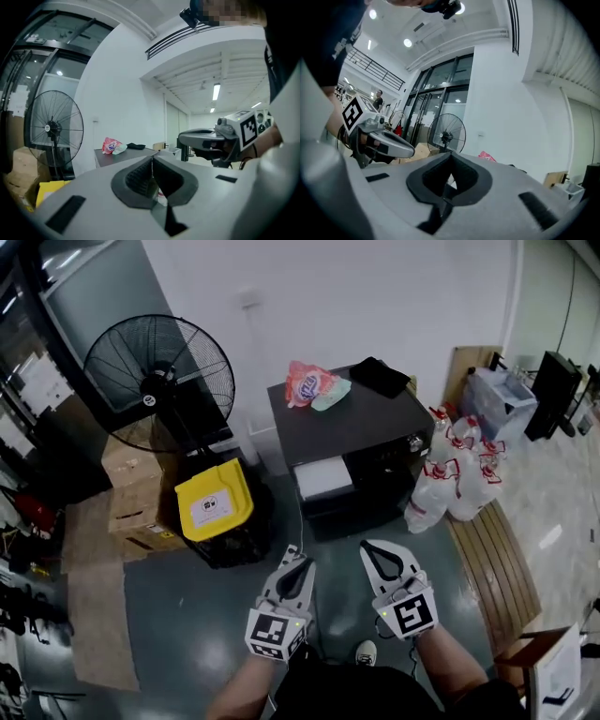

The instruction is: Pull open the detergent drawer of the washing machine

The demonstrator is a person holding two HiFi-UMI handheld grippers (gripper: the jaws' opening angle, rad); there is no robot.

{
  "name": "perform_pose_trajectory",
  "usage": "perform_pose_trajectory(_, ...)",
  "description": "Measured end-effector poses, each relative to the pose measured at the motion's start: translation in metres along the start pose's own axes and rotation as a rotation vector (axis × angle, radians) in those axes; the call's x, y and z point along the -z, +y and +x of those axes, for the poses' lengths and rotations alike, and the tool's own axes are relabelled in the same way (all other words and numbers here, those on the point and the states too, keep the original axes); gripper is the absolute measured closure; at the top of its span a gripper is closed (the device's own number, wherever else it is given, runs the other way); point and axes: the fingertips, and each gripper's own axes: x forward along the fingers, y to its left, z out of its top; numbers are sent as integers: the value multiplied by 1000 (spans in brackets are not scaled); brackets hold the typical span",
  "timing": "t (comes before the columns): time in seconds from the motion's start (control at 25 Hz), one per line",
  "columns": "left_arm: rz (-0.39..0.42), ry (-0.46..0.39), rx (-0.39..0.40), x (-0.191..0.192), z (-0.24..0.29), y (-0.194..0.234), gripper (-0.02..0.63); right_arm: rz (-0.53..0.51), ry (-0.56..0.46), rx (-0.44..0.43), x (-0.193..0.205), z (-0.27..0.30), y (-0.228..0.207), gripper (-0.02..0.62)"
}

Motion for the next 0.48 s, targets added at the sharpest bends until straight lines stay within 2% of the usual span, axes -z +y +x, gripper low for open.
perform_pose_trajectory(0.16, -25, 14, -53, 10, -17, -27, 597, 53, 7, -42, 10, -25, 5, 594)
perform_pose_trajectory(0.48, -28, 39, -64, 16, -50, -40, 597, 146, 28, -38, 13, -45, 32, 592)
